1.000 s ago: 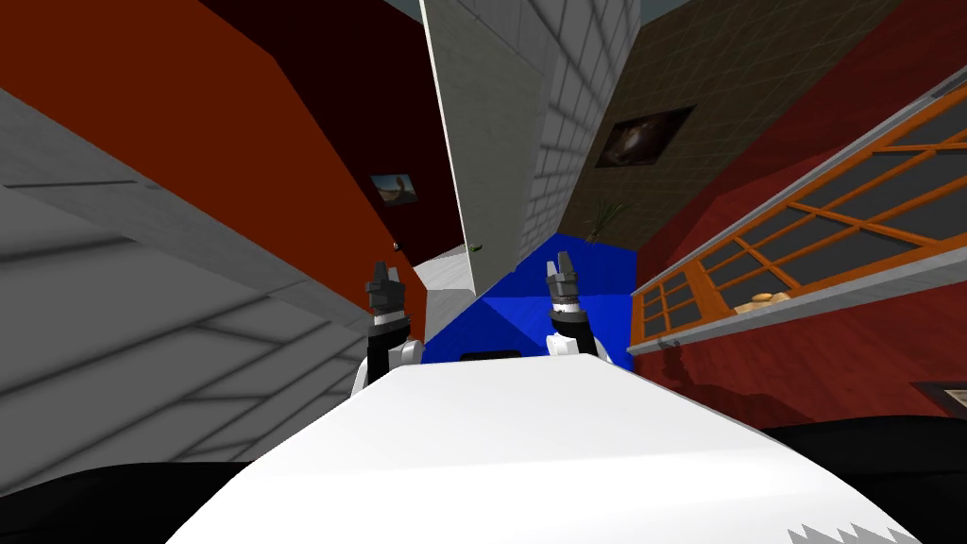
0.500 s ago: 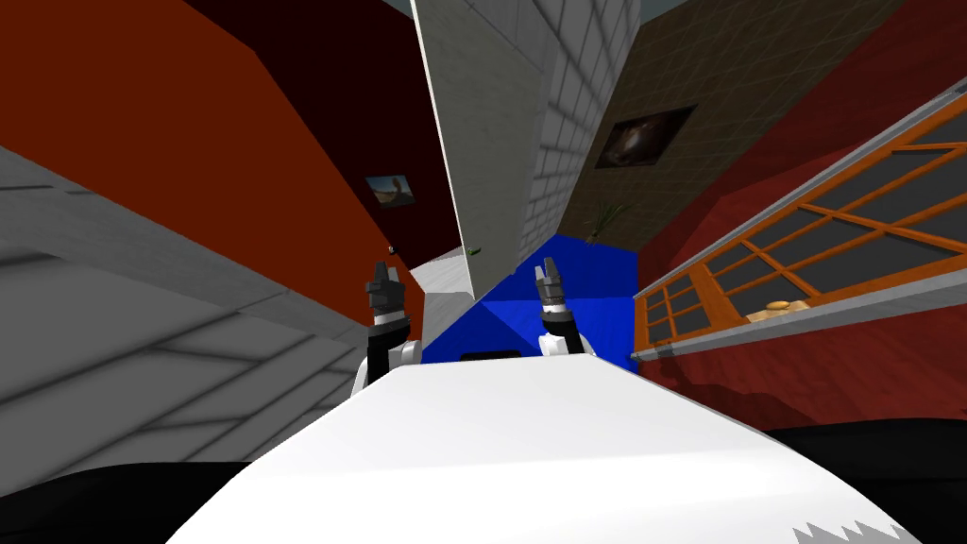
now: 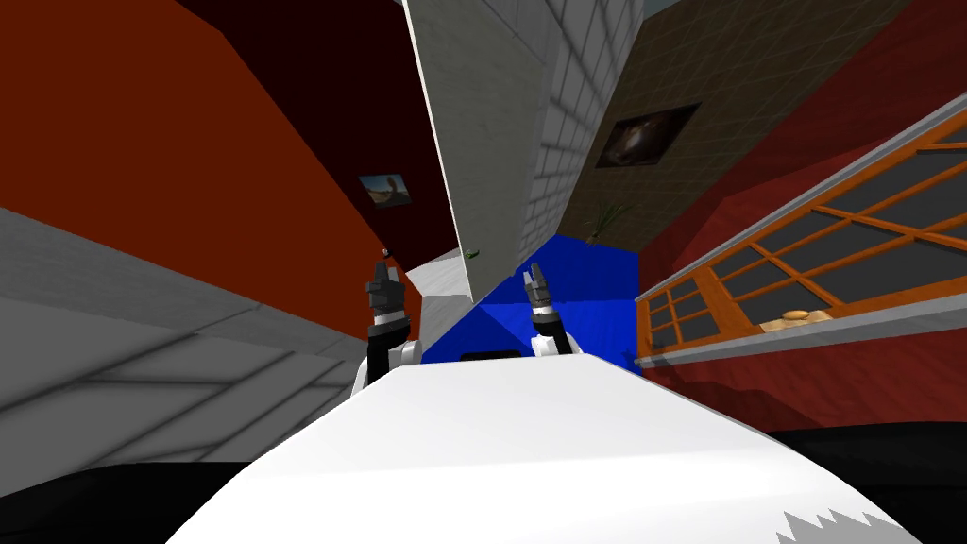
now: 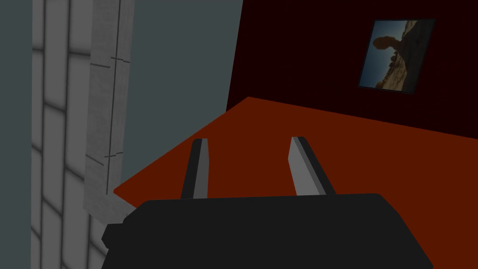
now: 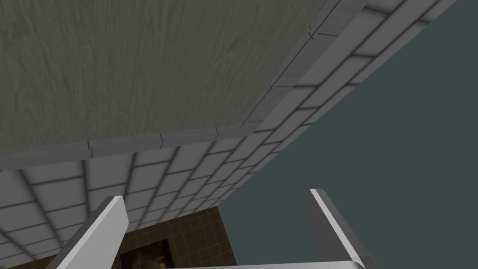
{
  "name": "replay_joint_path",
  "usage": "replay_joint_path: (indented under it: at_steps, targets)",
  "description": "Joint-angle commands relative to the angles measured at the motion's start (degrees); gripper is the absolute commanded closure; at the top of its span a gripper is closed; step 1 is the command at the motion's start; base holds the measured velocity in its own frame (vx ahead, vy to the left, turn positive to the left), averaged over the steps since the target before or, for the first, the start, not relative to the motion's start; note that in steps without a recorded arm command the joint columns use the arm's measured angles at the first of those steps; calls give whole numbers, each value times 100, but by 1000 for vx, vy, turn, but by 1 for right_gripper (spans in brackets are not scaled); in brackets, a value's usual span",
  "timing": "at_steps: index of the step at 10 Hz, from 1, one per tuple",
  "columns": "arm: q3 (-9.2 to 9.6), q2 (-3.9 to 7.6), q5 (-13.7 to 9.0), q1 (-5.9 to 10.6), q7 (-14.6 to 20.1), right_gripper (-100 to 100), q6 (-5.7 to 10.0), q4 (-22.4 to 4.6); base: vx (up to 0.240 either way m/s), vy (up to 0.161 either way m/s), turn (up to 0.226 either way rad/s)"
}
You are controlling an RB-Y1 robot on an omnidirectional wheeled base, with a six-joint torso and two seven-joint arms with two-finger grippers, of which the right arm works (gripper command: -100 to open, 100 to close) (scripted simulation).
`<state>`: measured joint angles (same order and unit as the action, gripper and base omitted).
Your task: Push the door open
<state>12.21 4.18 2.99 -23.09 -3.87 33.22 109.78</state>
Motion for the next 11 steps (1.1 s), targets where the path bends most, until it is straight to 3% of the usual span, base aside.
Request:
replay_joint_path:
  at_steps: [1,11]
  targets:
    - [130,5,-8,84,28,-100,11,-172,93,-23,-15]
    - [886,103,-124,646,301,-100,257,-1533,101,-22,-14]
